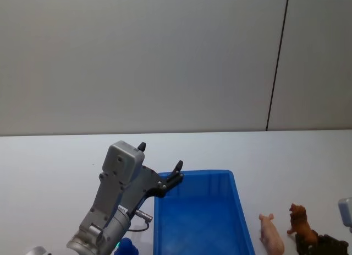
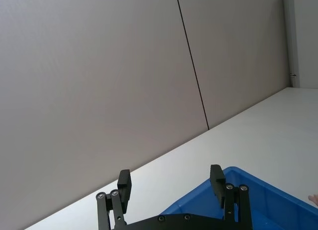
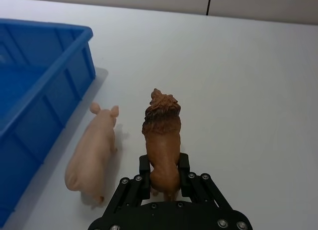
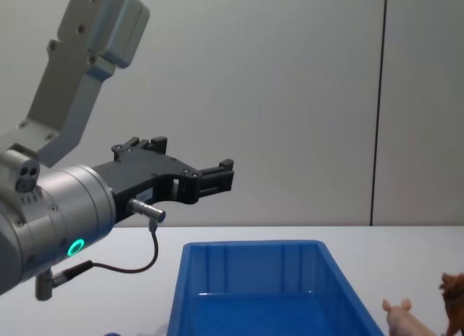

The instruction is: Pick up the two dolls from the table and place them into the box.

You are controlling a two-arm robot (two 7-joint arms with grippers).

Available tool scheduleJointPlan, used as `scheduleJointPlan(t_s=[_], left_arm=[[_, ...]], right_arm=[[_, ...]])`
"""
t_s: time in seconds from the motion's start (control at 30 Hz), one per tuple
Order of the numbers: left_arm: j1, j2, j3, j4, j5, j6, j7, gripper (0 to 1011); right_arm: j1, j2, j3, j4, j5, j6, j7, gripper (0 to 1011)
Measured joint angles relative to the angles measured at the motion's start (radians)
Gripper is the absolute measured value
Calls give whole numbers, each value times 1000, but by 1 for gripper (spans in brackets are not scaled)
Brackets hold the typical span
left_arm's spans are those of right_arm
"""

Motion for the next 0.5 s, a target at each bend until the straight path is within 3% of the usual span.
scheduleJointPlan(t_s=[0.5], left_arm=[[0,0,0,0,0,0,0,1001]], right_arm=[[15,-2,-3,-79,-40,-63,60,311]])
